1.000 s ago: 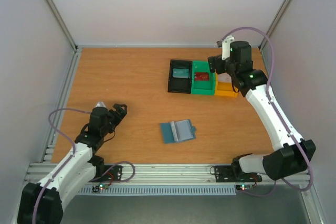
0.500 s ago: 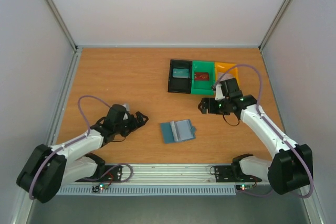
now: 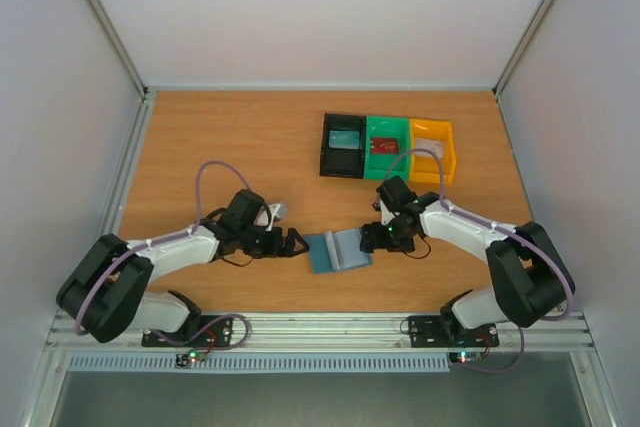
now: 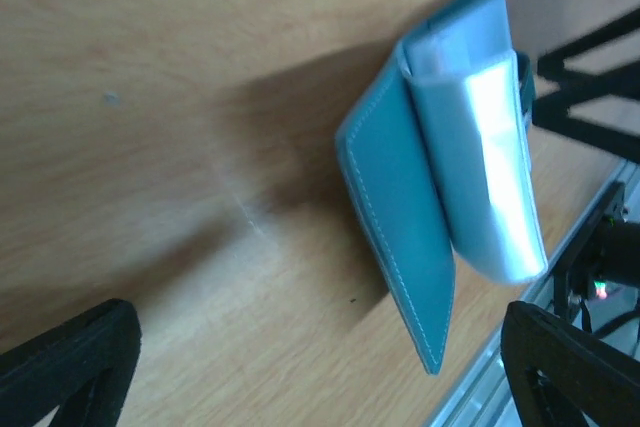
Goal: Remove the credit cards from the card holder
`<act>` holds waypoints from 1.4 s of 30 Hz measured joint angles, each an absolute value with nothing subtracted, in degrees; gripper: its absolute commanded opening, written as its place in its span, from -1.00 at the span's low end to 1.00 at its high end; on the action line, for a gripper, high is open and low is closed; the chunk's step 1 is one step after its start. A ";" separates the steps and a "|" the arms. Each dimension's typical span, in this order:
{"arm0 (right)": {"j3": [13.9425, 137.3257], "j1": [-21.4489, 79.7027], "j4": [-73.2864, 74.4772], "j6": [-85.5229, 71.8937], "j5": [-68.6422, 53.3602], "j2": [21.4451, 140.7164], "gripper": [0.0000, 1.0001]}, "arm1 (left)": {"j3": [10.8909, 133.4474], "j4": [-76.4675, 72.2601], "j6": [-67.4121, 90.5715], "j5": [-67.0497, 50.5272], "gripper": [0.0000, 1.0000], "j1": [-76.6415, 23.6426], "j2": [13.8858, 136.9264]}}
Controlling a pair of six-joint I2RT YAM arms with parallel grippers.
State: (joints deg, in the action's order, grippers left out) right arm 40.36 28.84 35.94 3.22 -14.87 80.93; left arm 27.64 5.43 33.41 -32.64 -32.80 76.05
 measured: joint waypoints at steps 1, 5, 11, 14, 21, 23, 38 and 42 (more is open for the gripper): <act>40.93 29.21 36.18 3.29 -14.85 82.00 0.59 | 27.66 5.50 32.60 -33.28 0.87 -33.26 76.77; 42.26 30.59 34.41 3.20 -14.70 83.96 0.50 | 29.23 4.40 30.48 -34.13 0.78 -35.77 79.66; 43.40 33.28 33.78 2.59 -13.93 85.62 0.22 | 30.76 -0.32 29.26 -35.35 0.44 -38.63 84.01; 44.16 35.14 33.36 2.11 -13.82 86.72 0.09 | 31.42 -1.63 29.08 -35.81 0.46 -39.57 85.01; 45.12 38.11 33.10 1.06 -14.44 87.81 -0.08 | 31.77 -3.90 29.08 -36.77 0.47 -40.29 85.21; 45.63 38.39 33.41 0.99 -14.83 87.81 -0.08 | 31.77 -4.21 29.08 -36.86 0.51 -40.49 85.21; 47.79 42.39 33.39 1.06 -18.68 88.03 -0.16 | 31.81 -3.90 29.87 -33.23 -0.33 -40.62 85.69; 47.77 42.39 33.39 1.08 -18.70 87.66 -0.16 | 31.81 -3.68 29.91 -32.60 -0.87 -40.64 85.89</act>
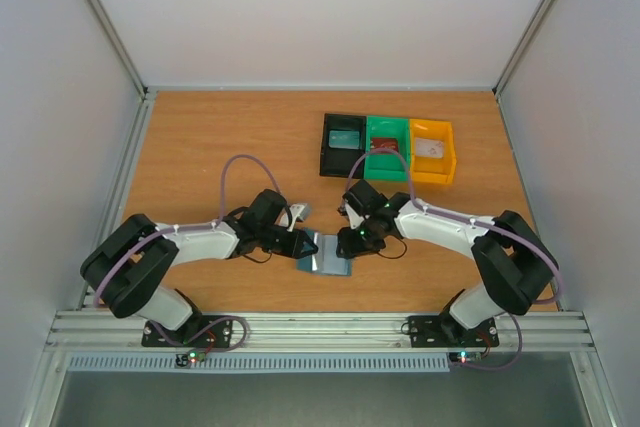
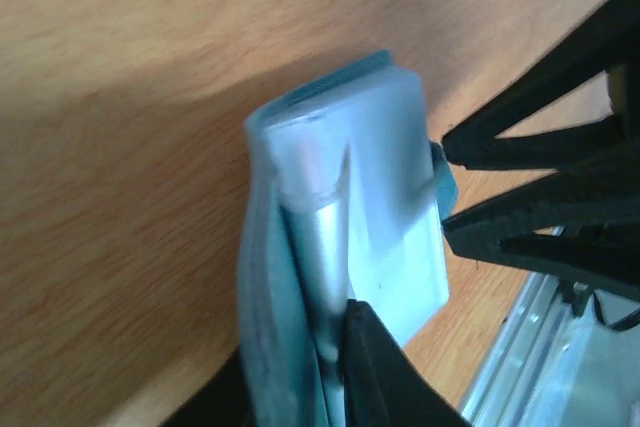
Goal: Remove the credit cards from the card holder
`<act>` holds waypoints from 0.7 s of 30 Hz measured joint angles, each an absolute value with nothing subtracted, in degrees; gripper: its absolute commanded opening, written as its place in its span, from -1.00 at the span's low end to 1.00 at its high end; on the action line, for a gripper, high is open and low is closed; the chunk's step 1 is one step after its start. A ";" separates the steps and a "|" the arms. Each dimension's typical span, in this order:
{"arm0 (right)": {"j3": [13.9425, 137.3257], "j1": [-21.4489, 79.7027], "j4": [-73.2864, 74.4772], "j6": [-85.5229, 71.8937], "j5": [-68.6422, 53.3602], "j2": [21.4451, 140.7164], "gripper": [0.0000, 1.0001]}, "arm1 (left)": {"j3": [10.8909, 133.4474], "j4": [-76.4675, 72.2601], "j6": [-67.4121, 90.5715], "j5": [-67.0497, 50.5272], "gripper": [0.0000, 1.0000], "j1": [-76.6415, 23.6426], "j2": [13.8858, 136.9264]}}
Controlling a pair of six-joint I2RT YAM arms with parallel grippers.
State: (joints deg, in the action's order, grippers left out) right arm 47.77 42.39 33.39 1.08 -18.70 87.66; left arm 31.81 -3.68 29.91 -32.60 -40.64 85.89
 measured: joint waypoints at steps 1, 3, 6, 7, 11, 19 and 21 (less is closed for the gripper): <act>47.77 42.39 33.41 1.08 -18.68 87.35 -0.16 | 31.81 -3.70 29.71 -32.47 -0.98 -40.64 85.89; 47.77 42.39 33.45 1.15 -18.41 86.46 -0.16 | 31.81 -3.68 29.95 -32.14 -0.99 -40.64 85.86; 47.72 42.35 33.93 1.32 -17.37 83.90 -0.14 | 31.62 -3.70 30.11 -31.59 -0.99 -40.64 85.47; 47.70 42.22 34.20 1.39 -17.04 82.63 -0.14 | 31.38 -3.77 30.15 -31.42 -0.99 -40.64 85.03; 46.83 40.62 34.41 2.07 -16.49 76.86 -0.10 | 29.04 -4.95 29.85 -32.53 -0.99 -40.64 80.75; 41.85 32.60 33.32 6.02 -21.91 55.13 0.17 | 26.11 -10.02 25.82 -39.53 -1.00 -39.92 64.73; 41.82 30.72 31.40 7.11 -24.99 49.43 0.20 | 26.15 -13.21 23.83 -41.08 -1.00 -39.33 60.97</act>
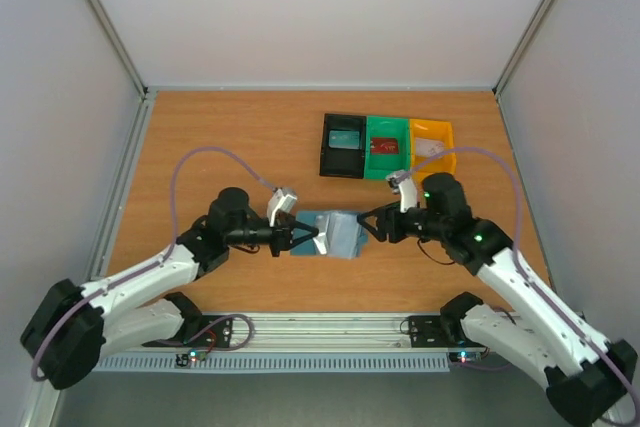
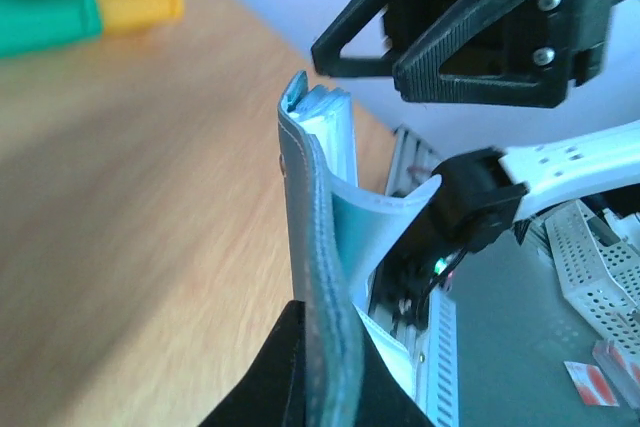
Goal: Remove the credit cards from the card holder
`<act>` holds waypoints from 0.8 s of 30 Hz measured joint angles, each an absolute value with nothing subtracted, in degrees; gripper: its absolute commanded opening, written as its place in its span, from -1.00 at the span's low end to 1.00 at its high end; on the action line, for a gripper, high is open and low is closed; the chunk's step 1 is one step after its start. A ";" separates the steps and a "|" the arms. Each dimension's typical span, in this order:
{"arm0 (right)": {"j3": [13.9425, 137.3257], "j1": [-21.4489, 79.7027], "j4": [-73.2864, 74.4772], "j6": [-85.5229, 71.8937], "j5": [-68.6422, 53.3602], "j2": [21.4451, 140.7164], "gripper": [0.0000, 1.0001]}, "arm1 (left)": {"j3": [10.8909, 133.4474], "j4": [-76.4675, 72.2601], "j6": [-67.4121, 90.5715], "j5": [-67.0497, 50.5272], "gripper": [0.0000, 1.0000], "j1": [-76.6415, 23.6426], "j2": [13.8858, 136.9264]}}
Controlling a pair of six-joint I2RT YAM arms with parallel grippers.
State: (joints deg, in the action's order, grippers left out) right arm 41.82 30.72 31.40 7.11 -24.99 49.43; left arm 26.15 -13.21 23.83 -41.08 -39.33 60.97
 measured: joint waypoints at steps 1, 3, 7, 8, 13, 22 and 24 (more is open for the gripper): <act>41.82 30.13 30.46 7.51 -26.37 47.33 0.22 | 26.28 -14.76 22.79 -41.82 -1.00 -38.96 59.40; 41.89 28.95 28.36 8.88 -30.33 42.92 0.27 | 26.81 -17.43 20.58 -43.16 -0.99 -38.13 56.97; 43.44 28.16 27.40 12.38 -36.53 36.47 0.38 | 29.08 -21.56 18.04 -45.25 -1.00 -36.60 53.49; 44.16 28.16 27.42 13.54 -37.82 35.00 0.40 | 29.50 -22.63 17.78 -45.60 -0.99 -36.42 52.73; 49.39 28.16 30.65 19.22 -38.65 30.89 0.53 | 30.15 -26.59 17.50 -46.76 -1.00 -36.23 50.59; 57.47 28.16 36.45 25.39 -38.30 40.21 0.45 | 31.14 -27.73 17.37 -47.44 -0.99 -37.36 50.59; 58.02 28.16 36.93 26.24 -38.85 41.93 0.29 | 31.42 -27.77 17.23 -47.68 -1.00 -37.80 50.48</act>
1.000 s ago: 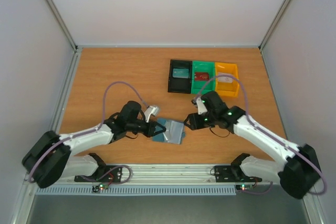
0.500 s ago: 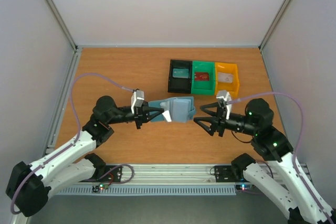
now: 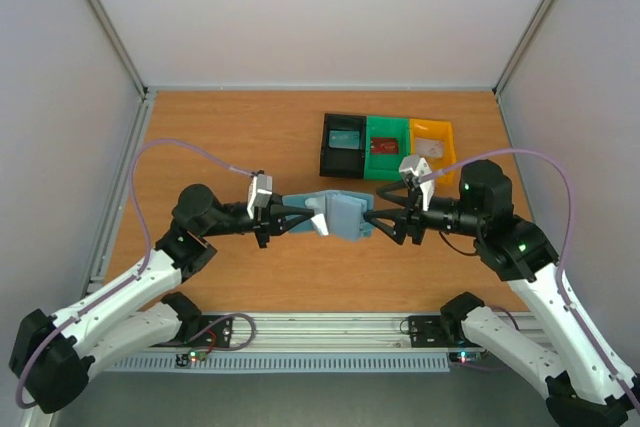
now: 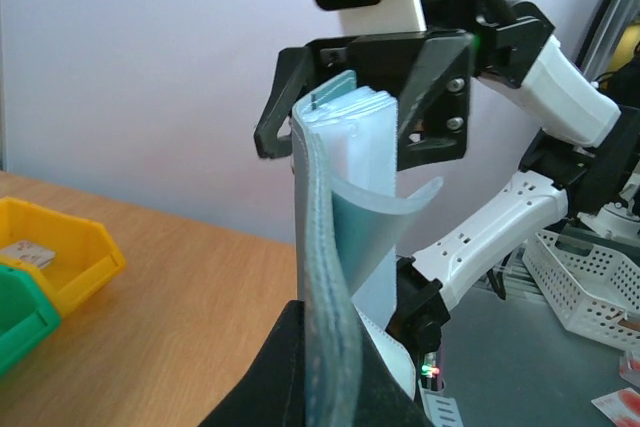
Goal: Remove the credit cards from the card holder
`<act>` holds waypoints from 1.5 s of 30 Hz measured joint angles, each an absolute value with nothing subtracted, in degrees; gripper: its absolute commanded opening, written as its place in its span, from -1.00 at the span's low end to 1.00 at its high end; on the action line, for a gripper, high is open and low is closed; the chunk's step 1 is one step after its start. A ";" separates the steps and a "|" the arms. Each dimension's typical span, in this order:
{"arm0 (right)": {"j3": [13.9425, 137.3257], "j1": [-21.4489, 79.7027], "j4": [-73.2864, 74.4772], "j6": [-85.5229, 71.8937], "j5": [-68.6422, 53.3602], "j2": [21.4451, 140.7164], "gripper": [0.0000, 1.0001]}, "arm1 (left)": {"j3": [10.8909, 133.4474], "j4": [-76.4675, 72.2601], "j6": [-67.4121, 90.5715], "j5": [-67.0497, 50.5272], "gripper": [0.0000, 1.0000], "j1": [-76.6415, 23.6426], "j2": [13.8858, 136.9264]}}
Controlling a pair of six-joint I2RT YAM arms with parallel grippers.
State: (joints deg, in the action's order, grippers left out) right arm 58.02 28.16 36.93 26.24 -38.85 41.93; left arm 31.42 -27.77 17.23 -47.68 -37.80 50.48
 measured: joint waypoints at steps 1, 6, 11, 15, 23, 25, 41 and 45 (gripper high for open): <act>58.06 28.16 36.99 26.70 -39.03 42.50 0.23 | 31.46 -27.77 17.21 -47.79 -0.99 -37.95 50.41; 58.15 28.16 38.39 28.88 -39.57 43.53 0.11 | 31.51 -27.77 17.04 -48.14 -1.00 -38.13 50.19; 59.00 28.16 39.46 29.91 -39.66 44.10 0.21 | 31.51 -27.79 17.04 -48.25 -0.99 -38.39 50.19; 59.92 28.16 39.38 29.32 -41.76 46.83 0.28 | 31.51 -27.77 17.06 -48.05 -1.00 -38.52 50.19; 59.48 28.75 35.59 25.39 -47.40 51.86 0.17 | 31.51 -27.75 17.08 -46.78 -0.99 -38.96 50.19; 59.20 29.80 33.45 23.86 -47.99 51.92 0.05 | 31.51 -27.75 17.08 -46.09 -0.99 -39.03 50.19; 59.68 38.48 29.30 17.89 -39.57 57.89 -0.91 | 31.27 -25.65 17.08 -38.48 -1.00 -38.96 50.24; 60.90 39.38 30.37 16.71 -35.48 59.00 -0.98 | 31.24 -25.04 17.08 -36.88 -0.70 -38.98 50.24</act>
